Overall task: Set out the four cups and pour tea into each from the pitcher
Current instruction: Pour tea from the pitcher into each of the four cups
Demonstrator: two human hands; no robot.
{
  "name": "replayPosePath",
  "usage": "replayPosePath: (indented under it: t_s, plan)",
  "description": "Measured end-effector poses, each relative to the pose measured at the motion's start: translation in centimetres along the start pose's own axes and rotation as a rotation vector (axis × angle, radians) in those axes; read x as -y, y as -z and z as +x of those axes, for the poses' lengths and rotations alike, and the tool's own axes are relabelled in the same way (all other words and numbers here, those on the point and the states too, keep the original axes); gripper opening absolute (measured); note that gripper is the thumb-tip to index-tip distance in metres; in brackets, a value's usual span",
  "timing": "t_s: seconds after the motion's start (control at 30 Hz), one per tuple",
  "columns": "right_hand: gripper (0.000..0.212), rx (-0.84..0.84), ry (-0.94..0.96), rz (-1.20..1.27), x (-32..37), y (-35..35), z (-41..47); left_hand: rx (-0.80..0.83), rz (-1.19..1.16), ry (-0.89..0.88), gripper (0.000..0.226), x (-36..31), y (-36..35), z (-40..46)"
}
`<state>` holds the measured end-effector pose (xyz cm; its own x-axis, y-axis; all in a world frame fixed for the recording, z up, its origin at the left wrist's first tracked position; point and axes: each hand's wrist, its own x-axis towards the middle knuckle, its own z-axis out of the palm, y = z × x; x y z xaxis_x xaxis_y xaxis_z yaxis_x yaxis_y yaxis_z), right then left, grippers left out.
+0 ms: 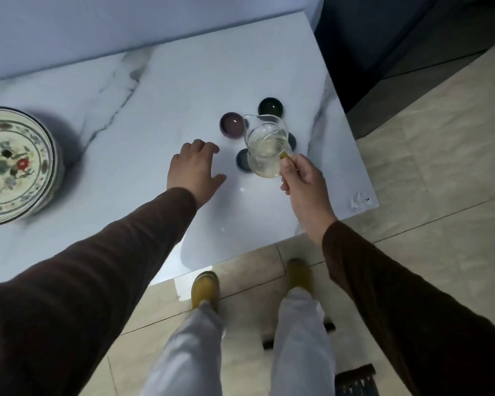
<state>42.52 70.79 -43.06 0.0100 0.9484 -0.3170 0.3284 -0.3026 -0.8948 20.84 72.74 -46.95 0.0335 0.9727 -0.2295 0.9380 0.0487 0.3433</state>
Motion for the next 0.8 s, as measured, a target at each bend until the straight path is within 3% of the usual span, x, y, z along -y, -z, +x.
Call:
replayPosePath:
  t_s: [0.43, 0.8]
  plan:
    - [0.024, 0.204, 0.286, -0.184, 1.3, 8.2, 9.9, -0.128, -0.064, 0.29, 0.059, -5.9, -0.5, 3.0]
    - [0.029, 0.194, 0.519, -0.449, 1.5, 6.6, 16.6, -0.21, -0.268, 0.321, 0.067, -1.7, -4.3, 7.9]
